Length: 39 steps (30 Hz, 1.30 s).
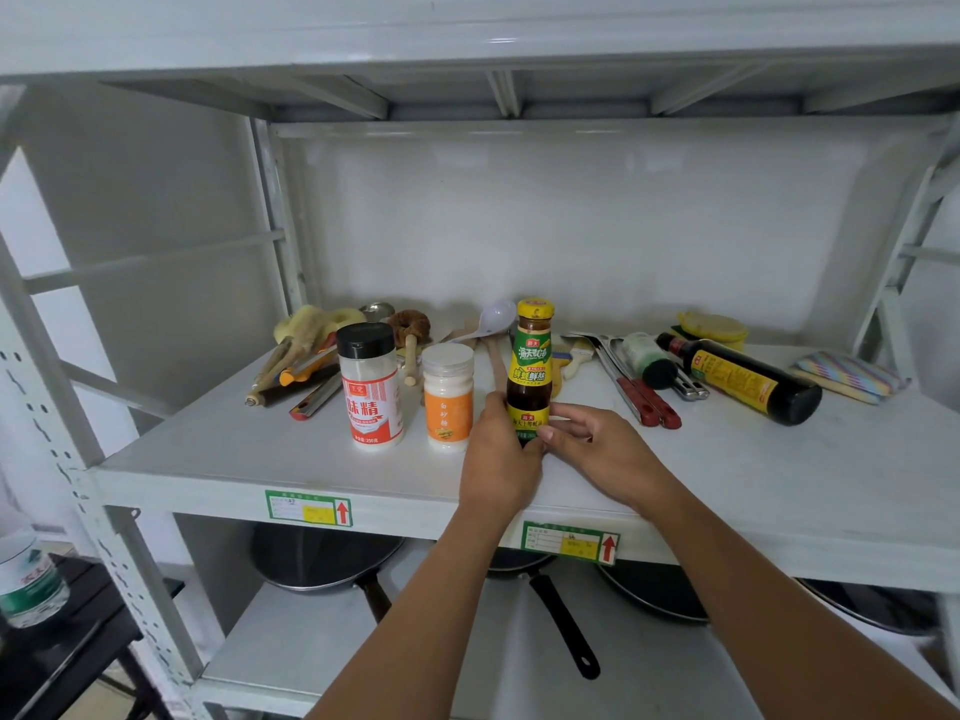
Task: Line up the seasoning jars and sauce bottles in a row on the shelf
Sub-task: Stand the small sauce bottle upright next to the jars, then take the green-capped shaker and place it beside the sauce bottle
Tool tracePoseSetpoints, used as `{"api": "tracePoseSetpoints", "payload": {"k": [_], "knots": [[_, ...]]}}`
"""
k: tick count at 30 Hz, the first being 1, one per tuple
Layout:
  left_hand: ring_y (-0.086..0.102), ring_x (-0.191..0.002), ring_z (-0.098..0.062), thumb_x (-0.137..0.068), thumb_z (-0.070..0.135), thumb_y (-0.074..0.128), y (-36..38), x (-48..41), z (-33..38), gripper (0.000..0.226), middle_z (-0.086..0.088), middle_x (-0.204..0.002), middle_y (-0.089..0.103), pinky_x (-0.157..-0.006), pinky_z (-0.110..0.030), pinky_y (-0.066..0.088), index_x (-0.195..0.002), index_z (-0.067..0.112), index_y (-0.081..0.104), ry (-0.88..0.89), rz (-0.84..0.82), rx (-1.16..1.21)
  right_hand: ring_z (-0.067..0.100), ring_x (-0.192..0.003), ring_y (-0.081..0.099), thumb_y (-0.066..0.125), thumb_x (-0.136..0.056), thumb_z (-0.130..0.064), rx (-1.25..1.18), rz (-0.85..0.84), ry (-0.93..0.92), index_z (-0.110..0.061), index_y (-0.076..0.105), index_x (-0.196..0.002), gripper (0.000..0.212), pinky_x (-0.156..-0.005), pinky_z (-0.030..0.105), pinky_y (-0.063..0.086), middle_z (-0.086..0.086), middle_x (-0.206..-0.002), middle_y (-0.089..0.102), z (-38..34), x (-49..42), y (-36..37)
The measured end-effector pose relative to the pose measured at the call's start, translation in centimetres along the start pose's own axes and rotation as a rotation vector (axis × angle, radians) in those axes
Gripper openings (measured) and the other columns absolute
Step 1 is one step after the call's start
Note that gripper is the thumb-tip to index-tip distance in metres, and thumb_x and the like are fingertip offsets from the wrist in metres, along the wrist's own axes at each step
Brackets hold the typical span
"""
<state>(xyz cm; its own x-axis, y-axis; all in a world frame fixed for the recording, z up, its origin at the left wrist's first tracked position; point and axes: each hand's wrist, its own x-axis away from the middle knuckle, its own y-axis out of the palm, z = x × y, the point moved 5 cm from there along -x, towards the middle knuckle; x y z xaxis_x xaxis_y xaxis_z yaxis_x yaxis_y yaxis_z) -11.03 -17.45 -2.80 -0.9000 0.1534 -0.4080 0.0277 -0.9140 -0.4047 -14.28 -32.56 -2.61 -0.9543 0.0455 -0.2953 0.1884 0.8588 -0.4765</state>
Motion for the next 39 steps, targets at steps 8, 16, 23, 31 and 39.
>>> {"api": "tracePoseSetpoints", "payload": {"k": [8, 16, 23, 31, 39], "knots": [[0.069, -0.109, -0.021, -0.090, 0.020, 0.080, 0.1, 0.1, -0.1, 0.047, -0.002, -0.120, 0.071, -0.083, -0.027, 0.053, -0.128, 0.016, 0.053, 0.007, 0.015, 0.003, -0.007, -0.110, 0.070, 0.068, -0.100, -0.035, 0.043, 0.002, -0.004, -0.040, 0.071, -0.128, 0.028, -0.101, 0.025, 0.050, -0.018, -0.112, 0.079, -0.2, 0.1, 0.0], [0.069, -0.105, -0.022, -0.090, 0.029, 0.074, 0.3, 0.6, 0.2, 0.045, -0.003, -0.117, 0.069, -0.082, -0.034, 0.058, -0.127, 0.017, 0.051, 0.029, 0.051, -0.070, 0.000, -0.115, 0.069, 0.066, -0.101, -0.036, 0.084, 0.019, -0.003, -0.034, 0.071, -0.129, 0.028, -0.105, 0.033, 0.051, -0.015, -0.116, 0.078, 0.6, -0.4, 0.0], [0.068, -0.112, -0.021, -0.087, 0.026, 0.074, 0.1, 1.1, 0.8, 0.065, -0.001, -0.124, 0.067, -0.089, -0.040, 0.060, -0.143, 0.021, 0.042, 0.054, 0.046, -0.082, 0.004, -0.097, 0.075, 0.064, -0.101, -0.041, 0.024, 0.141, 0.044, -0.028, 0.074, -0.113, 0.020, -0.096, 0.034, 0.057, -0.010, -0.099, 0.081, 0.4, -0.1, -0.6], [0.064, -0.119, -0.025, -0.088, 0.018, 0.076, -0.2, 1.0, 0.8, 0.081, -0.005, -0.133, 0.062, -0.098, -0.041, 0.057, -0.155, 0.019, 0.030, 0.062, 0.035, -0.100, 0.010, -0.094, 0.070, 0.059, -0.096, -0.002, 0.225, 0.511, 0.103, -0.019, 0.071, -0.100, 0.021, -0.083, 0.026, 0.055, -0.005, -0.096, 0.075, 0.0, -0.1, -8.8], [0.060, -0.126, -0.027, -0.087, 0.016, 0.075, 0.7, 0.5, 0.2, 0.092, -0.007, -0.140, 0.059, -0.102, -0.045, 0.054, -0.160, 0.021, 0.019, 0.077, 0.040, -0.103, 0.036, -0.116, 0.064, 0.069, -0.087, -0.018, 0.636, 0.497, 0.249, -0.007, 0.060, -0.133, 0.048, -0.100, 0.050, 0.052, 0.015, -0.124, 0.069, 4.6, -4.8, -14.2]]}}
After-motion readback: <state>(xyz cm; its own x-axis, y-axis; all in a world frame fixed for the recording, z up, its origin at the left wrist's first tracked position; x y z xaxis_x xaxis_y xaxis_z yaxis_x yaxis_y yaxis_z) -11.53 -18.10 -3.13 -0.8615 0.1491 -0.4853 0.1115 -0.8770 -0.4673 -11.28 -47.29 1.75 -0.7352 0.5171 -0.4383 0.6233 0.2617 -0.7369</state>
